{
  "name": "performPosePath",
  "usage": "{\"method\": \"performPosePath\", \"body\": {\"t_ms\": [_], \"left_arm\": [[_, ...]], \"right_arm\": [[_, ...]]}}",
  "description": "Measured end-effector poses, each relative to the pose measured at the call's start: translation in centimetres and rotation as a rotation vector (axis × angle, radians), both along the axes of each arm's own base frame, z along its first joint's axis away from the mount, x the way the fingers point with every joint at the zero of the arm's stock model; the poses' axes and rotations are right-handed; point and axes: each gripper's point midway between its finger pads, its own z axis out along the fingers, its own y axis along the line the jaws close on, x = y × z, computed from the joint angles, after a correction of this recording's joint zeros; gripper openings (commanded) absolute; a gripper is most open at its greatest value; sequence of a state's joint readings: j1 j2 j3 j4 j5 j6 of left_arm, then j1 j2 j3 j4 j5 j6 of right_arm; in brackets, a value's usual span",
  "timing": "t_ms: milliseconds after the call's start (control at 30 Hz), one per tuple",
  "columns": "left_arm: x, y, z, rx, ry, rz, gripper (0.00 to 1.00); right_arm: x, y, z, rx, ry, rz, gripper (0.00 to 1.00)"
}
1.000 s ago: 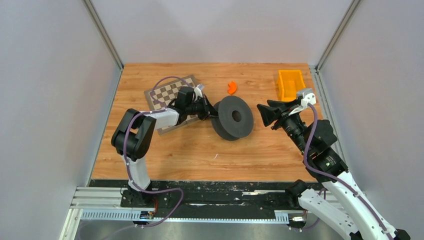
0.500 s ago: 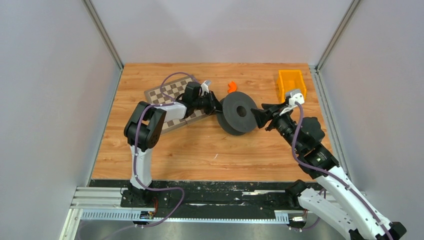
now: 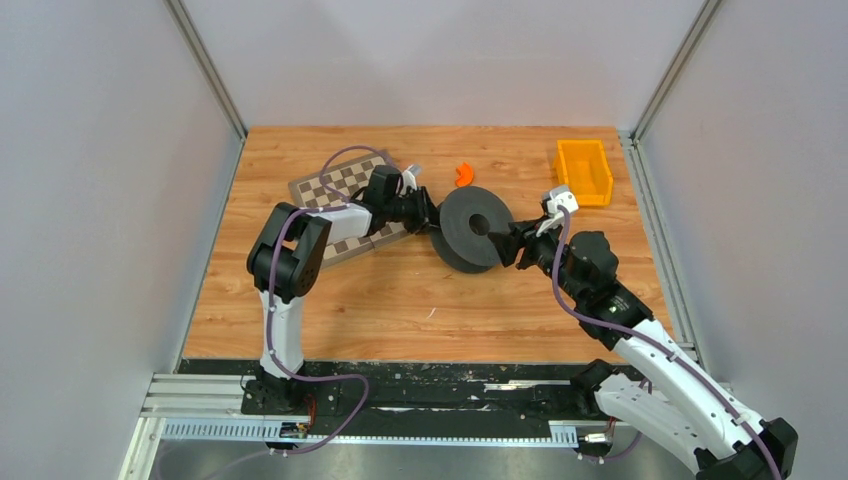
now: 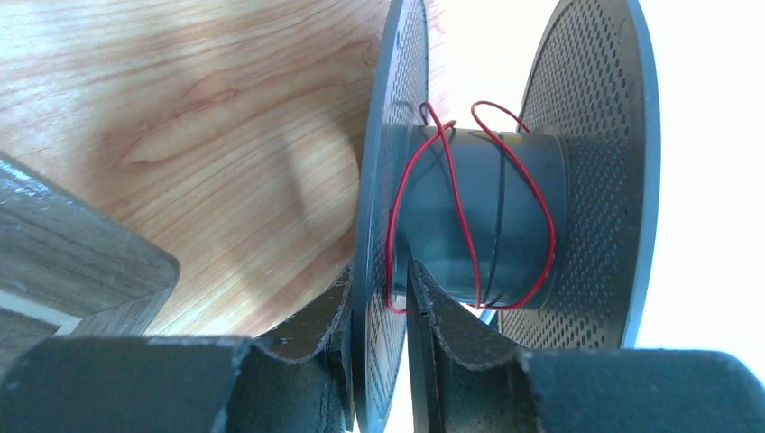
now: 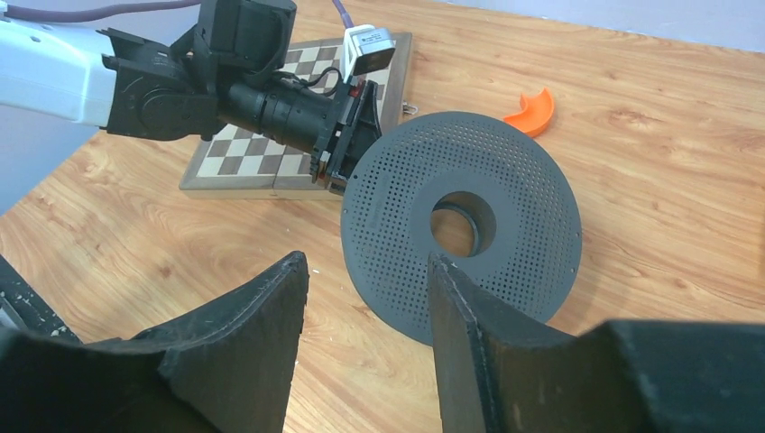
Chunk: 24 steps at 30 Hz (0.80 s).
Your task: Wrap the cables
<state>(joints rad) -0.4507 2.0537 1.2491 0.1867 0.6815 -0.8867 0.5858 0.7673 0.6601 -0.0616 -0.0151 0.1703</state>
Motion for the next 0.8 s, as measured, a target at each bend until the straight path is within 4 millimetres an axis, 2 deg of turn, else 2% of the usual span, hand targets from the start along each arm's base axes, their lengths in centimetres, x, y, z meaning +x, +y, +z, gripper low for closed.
{"method": "performPosePath", "body": {"t_ms": [300, 533, 633, 800], "left_arm": [[0.0, 1.8, -0.7, 0.106, -0.004, 0.021, 0.35], [0.8, 2.5, -0.8, 0.207, -0.027, 0.033, 0.3], [1.2, 2.2, -0.3, 0.229, -0.052, 0.031, 0.27], [2.0, 0.1, 1.1, 0.225, -0.104, 0.009, 0.26]], "right_arm": [[-0.2, 0.3, 0.6, 0.013, -0.016, 0.02, 0.52], [-0.5, 0.1, 1.1, 0.024, -0.032, 0.02, 0.53], [-0.5, 0.1, 1.1, 0.023, -0.033, 0.02, 0.53], [-0.6, 0.0, 1.4, 0.024, -0.044, 0.021, 0.53]]}}
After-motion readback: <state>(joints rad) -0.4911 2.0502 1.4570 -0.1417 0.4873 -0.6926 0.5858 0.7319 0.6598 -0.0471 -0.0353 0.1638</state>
